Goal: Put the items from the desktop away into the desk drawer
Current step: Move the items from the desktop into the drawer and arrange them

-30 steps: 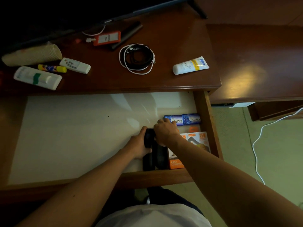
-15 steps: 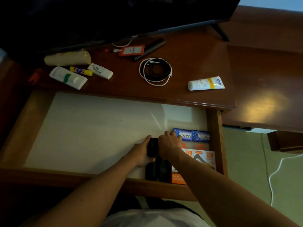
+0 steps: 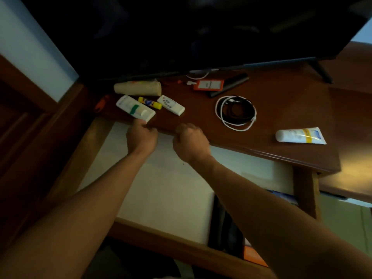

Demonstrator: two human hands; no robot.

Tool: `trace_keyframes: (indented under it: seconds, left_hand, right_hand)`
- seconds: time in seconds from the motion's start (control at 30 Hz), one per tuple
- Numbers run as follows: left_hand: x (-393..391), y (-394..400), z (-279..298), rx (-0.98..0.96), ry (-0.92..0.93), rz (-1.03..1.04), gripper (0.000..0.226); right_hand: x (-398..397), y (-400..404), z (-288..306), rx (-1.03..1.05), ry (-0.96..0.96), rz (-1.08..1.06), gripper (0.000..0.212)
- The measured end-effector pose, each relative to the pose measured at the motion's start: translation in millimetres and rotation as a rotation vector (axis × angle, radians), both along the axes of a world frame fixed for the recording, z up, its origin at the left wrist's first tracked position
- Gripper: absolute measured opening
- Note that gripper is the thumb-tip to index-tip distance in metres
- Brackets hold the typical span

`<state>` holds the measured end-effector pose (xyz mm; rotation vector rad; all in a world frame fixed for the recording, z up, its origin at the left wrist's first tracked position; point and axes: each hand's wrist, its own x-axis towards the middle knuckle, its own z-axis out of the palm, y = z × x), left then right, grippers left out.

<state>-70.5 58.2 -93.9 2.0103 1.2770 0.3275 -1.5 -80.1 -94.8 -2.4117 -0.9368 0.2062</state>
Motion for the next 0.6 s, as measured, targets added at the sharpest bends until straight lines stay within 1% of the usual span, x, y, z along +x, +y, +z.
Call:
trace_keyframes:
  seconds: [0.07, 0.17, 0.23, 0.37, 0.5, 0.6]
  left_hand:
    - [12.9, 35.4, 2.1, -0.056, -0.054, 0.102, 0.046]
    - [35.1, 73.9, 5.6, -0.146, 0.014, 0.207, 0.068]
    - [49.1, 89.4, 6.1, -0.195, 0.083, 0.229, 0.078]
    - [70.5, 106.2, 3.2, -0.269, 0.144, 0.234, 0.109]
    - [79.2, 110.9, 7.2, -0.319, 0.228, 0.216, 0.119]
    - [80.4, 107.0, 11.8, -0.304, 0.277, 0.200, 0.116]
  right_hand:
    - [15.8, 26.1, 4.6, -0.020, -0.042, -0.028, 0.034]
    - [40.6, 57.8, 8.9, -0.137, -0.076, -0.051, 0.047]
    - [53.6, 74.6, 9.5, -0.212, -0.097, -0.058, 0.050]
    - [67.0, 96.7, 4.3, -0.301, -0.076, -0.073, 0.055]
    - [69.7, 105.4, -3.7, -0.329, -0.057, -0.097, 0.053]
    - [68.2, 107.5, -5.6, -0.312, -0.042, -0.135, 0.055]
